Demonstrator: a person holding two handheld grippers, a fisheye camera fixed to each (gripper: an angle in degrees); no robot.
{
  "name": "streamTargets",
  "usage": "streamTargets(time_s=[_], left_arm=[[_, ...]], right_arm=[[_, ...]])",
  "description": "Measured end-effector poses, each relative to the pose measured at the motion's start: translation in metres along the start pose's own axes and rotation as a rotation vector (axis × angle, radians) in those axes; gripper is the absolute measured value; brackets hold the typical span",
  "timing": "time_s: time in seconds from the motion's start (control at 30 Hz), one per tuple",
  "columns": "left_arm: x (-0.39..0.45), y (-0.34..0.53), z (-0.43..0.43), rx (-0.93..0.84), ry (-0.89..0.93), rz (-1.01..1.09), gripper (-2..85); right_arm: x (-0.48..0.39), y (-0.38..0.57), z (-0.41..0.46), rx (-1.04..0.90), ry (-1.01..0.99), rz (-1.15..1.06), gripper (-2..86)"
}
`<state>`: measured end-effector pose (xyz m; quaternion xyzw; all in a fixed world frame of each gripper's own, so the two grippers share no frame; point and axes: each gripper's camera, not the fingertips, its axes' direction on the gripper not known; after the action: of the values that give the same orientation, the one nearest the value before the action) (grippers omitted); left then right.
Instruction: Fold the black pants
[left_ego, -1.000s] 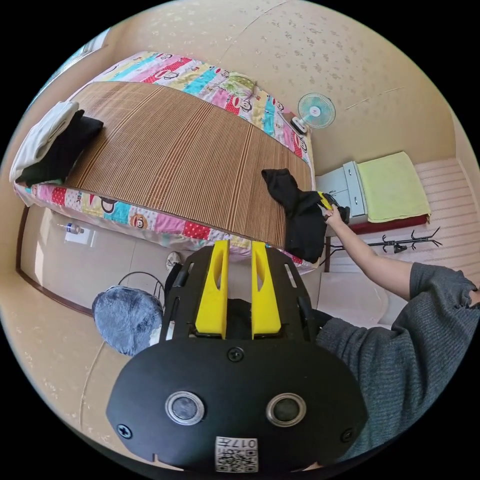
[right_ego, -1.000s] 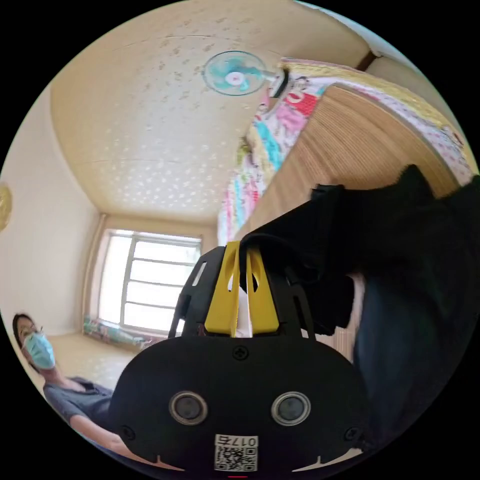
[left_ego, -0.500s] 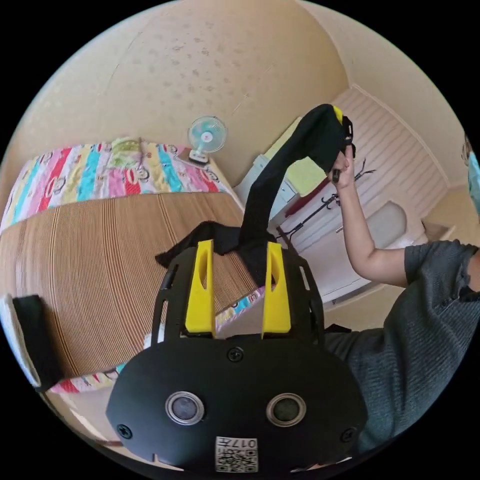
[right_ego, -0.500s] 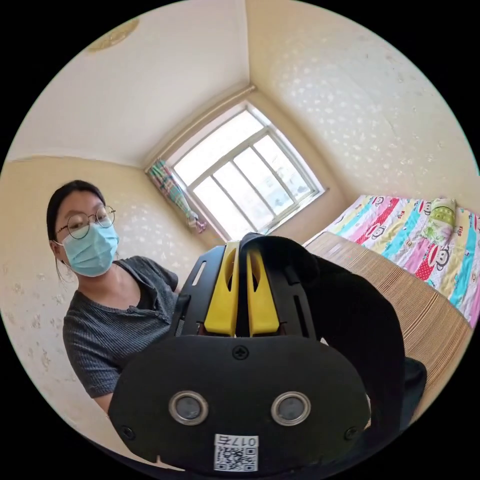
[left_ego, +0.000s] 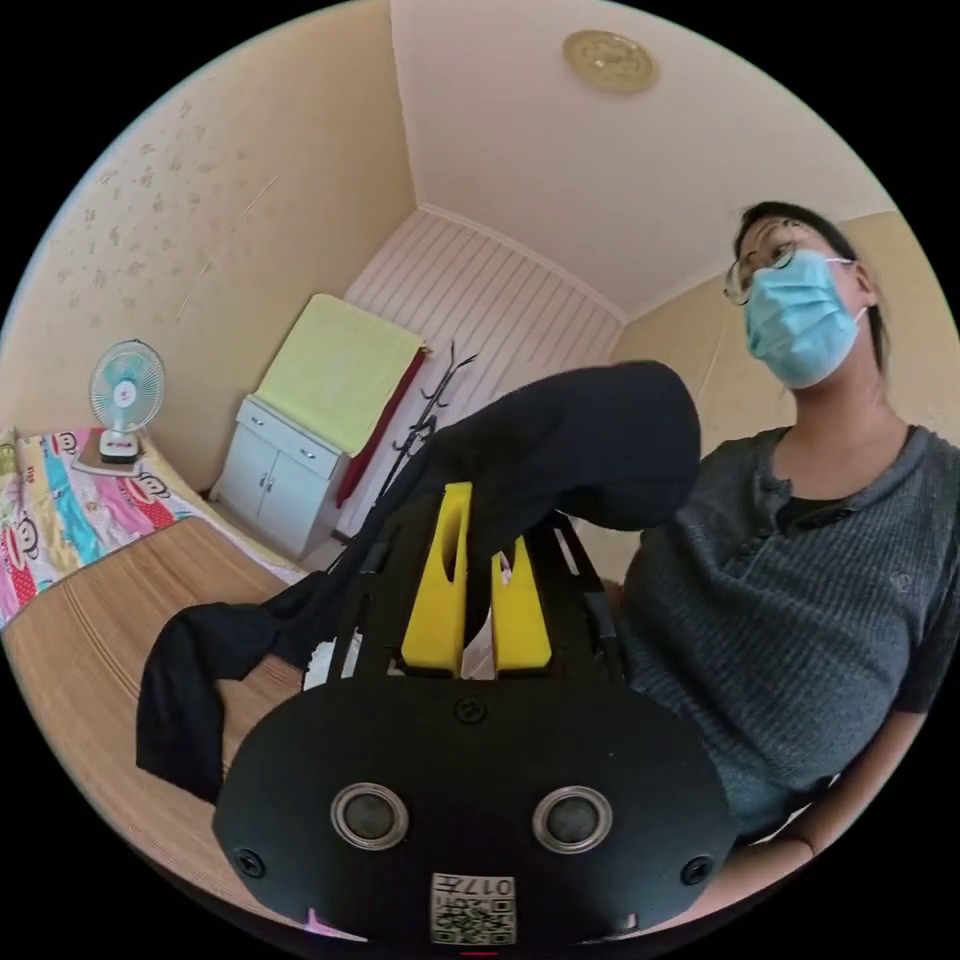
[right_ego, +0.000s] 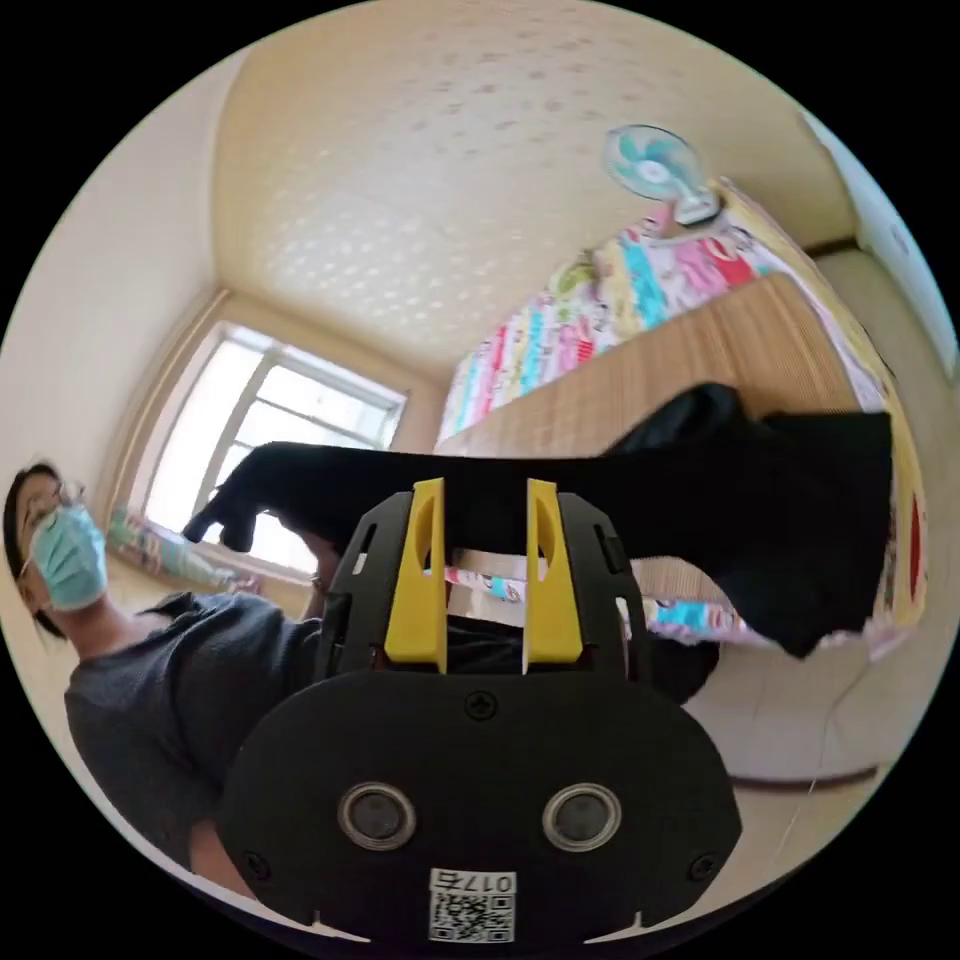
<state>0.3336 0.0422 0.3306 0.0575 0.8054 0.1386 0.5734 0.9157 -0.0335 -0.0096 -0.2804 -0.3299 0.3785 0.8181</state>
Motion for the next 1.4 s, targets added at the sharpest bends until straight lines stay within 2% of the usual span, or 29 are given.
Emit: streamTargets(time_s=[0.07,0.13,0.2,0.27,0.33,0.37,0.47,0.5,0.57,0.63,0.7,0.77,0.83,0.9,0.93,1.0,1.07,1.13,1.23,1.33,1.4], left_arm=[[0.001,-0.01,0.003,0.029,0.029,0.004,0.1],[0.002,-0.021,0.012,0.031,0.036,0.009,0.1],[0.002,-0.034,0.031,0.016,0.015,0.001,0.3],[0.003,-0.042,0.046,0.003,-0.015,-0.004,0.4],[0.002,-0.048,0.059,-0.007,-0.033,-0.011,0.6],[0.0,-0.051,0.067,-0.011,-0.042,-0.019,0.7],[-0.008,-0.057,0.081,-0.017,-0.072,-0.03,0.9],[-0.014,-0.059,0.084,-0.015,-0.09,-0.04,1.1],[-0.026,-0.061,0.086,-0.007,-0.121,-0.054,1.4],[-0.042,-0.061,0.084,0.0,-0.167,-0.065,1.6],[-0.076,-0.055,0.071,0.048,-0.252,-0.151,2.0],[-0.105,-0.048,0.058,0.1,-0.354,-0.218,2.3],[-0.131,-0.04,0.049,0.081,-0.591,-0.266,2.8],[-0.17,-0.021,0.039,0.01,-0.958,-0.437,3.6],[-0.178,-0.015,0.039,-0.016,-1.024,-0.451,3.8],[-0.203,0.012,0.044,-0.164,-1.319,-0.474,5.0],[-0.213,0.035,0.051,-0.236,-1.484,-0.477,5.3],[-0.213,0.056,0.064,-0.24,-1.482,-0.435,5.1],[-0.233,0.088,0.103,-0.308,-1.305,-0.437,4.8],[-0.268,0.113,0.172,-0.413,-1.08,-0.427,4.8],[-0.3,0.125,0.246,-0.523,-0.864,-0.418,5.2]], right_arm=[[0.078,0.015,0.027,-0.009,-0.036,0.265,18.9],[0.138,0.03,0.058,-0.011,-0.063,0.466,20.0],[0.193,0.05,0.09,0.033,-0.21,0.642,21.2],[0.252,0.087,0.116,0.24,-0.381,0.878,21.3],[0.281,0.117,0.129,0.416,-0.455,1.036,21.2],[0.295,0.13,0.137,0.501,-0.483,1.078,21.2],[0.322,0.147,0.148,0.595,-0.473,1.119,22.9],[0.325,0.15,0.149,0.635,-0.486,1.122,23.4],[0.334,0.168,0.148,0.891,-0.532,1.093,23.9],[0.343,0.176,0.159,0.961,-0.573,1.109,23.5],[0.354,0.174,0.176,0.946,-0.649,1.087,22.6],[0.352,0.167,0.181,0.948,-0.638,0.953,18.1],[0.346,0.164,0.18,0.949,-0.602,0.903,14.1],[0.342,0.17,0.18,0.961,-0.603,0.868,11.6],[0.341,0.175,0.18,0.978,-0.647,0.82,10.1],[0.333,0.184,0.177,1.005,-0.698,0.735,8.0],[0.309,0.189,0.168,0.941,-0.714,0.602,6.7],[0.282,0.186,0.161,0.83,-0.68,0.508,6.2],[0.228,0.171,0.153,0.646,-0.61,0.381,5.4],[0.171,0.148,0.147,0.532,-0.583,0.252,4.2],[0.136,0.135,0.145,0.473,-0.549,0.171,3.2]])
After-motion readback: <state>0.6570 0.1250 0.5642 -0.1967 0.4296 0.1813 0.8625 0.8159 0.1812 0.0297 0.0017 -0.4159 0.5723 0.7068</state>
